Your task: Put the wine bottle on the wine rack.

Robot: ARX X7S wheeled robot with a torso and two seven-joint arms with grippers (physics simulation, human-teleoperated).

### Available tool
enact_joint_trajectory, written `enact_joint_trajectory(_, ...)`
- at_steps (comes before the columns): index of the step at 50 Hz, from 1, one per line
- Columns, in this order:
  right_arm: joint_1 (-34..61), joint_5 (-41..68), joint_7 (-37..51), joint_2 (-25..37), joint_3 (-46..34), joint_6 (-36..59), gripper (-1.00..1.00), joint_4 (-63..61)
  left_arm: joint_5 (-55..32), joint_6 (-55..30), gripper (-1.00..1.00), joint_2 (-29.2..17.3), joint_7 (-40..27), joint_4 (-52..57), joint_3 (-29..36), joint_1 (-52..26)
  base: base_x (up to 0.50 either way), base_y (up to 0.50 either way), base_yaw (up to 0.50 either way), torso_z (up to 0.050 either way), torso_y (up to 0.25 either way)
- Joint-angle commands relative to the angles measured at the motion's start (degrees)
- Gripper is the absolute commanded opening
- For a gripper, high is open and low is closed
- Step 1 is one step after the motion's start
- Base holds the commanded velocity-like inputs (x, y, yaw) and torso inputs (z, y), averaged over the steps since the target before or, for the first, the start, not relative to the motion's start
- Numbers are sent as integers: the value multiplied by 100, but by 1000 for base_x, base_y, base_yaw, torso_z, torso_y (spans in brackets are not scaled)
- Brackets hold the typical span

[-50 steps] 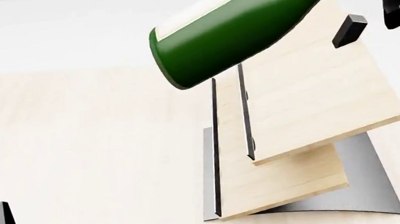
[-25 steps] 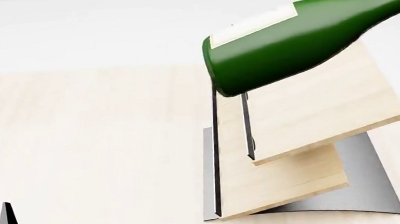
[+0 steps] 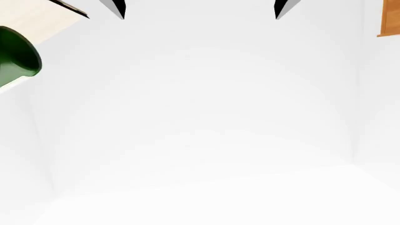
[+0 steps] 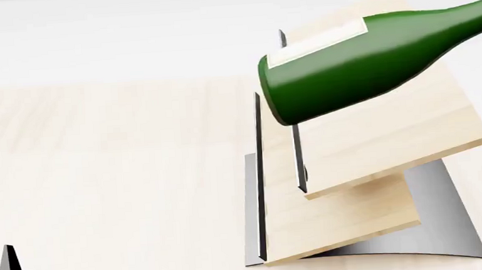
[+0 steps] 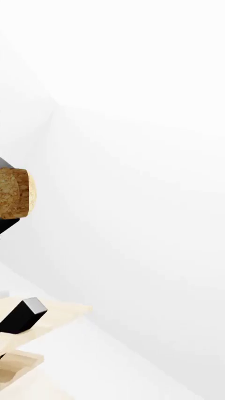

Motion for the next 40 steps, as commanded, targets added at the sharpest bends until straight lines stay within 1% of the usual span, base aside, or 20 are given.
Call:
enact_joint_trajectory(1,74,-220,-54,-6,59,49,-100,51,-7,11,100,-10,-15,-1,4,3,0,0,0,0,0)
enact_joint_trajectory(15,158,-416,103,-48,-47,32,-100,59,-13,4,100,-22,-28,10,11,0,0,0,0,1,1)
enact_joint_trajectory(40,192,-505,31,-164,-145,77,-100,504,-1,19,100,-36,-54,-7,45,-1,0,0,0,0,1)
